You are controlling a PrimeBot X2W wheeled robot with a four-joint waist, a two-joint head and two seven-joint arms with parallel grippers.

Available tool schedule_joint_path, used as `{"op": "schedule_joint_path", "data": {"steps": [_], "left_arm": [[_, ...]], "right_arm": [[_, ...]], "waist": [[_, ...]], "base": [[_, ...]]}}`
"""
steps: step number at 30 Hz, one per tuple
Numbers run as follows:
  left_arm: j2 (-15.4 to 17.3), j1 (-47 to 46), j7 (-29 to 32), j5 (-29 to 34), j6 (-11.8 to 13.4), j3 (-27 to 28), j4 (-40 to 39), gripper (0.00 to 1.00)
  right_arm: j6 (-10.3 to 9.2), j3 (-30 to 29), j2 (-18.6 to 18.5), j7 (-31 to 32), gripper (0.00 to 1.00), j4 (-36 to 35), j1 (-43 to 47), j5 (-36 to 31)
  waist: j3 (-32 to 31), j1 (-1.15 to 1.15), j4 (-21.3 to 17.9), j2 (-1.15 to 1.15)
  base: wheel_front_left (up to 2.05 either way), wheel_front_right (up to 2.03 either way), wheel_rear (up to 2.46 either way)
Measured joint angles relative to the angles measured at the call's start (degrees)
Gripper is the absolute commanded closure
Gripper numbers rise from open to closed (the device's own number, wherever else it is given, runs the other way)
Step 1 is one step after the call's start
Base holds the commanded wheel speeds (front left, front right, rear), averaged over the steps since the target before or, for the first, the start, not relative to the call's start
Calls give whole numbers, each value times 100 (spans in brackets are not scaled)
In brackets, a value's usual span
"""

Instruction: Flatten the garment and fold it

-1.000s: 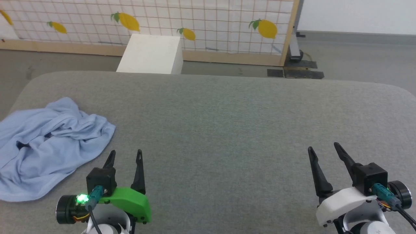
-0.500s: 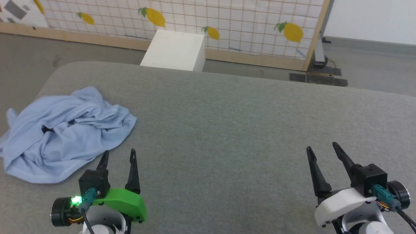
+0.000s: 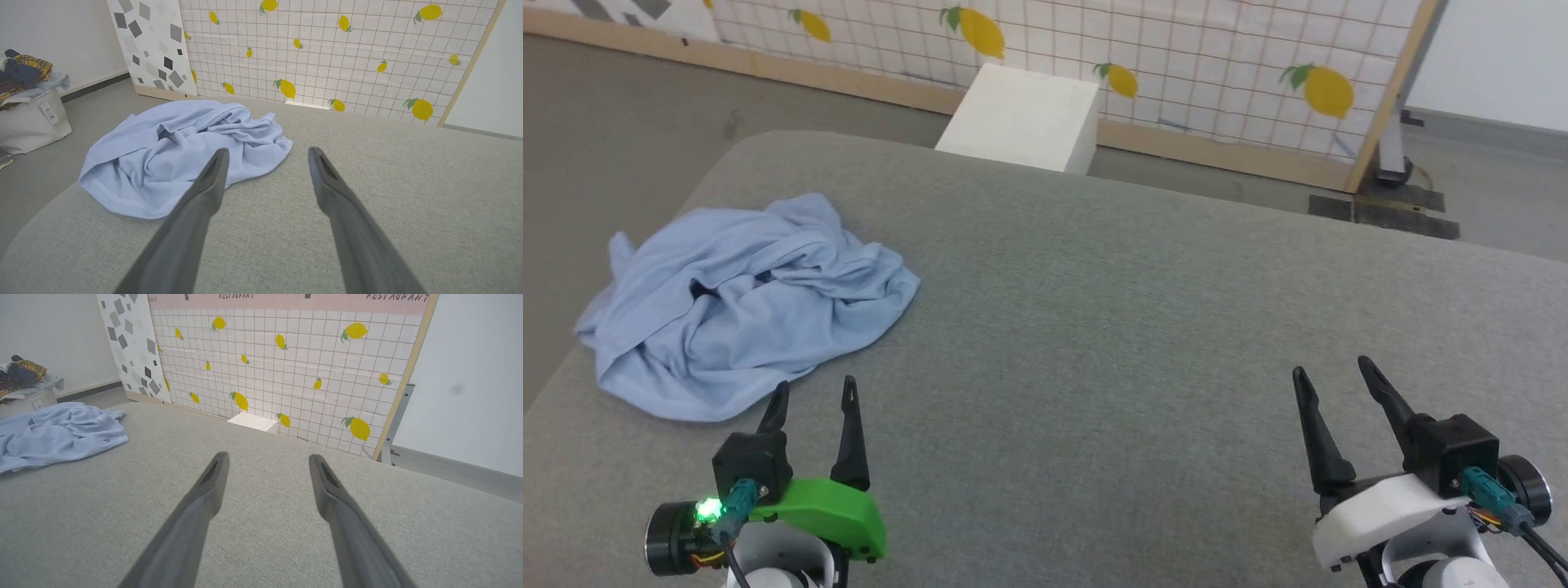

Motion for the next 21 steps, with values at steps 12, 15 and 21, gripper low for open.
{"op": "schedule_joint_path", "data": {"steps": [12, 15, 21], "left_arm": [[41, 9, -168, -216, 108, -25, 105, 0], [44, 20, -213, -261, 121, -25, 123, 0], [49, 46, -289, -315, 175, -27, 163, 0]], "right_arm": [[0, 55, 0, -138, 0, 68, -1, 91], [0, 63, 0, -166, 0, 79, -1, 97], [0, 75, 0, -211, 0, 100, -1, 134]], "waist": [[8, 0, 396, 0], [17, 0, 464, 0], [29, 0, 613, 0]], "base": [[0, 0, 0], [0, 0, 0], [0, 0, 0]]}}
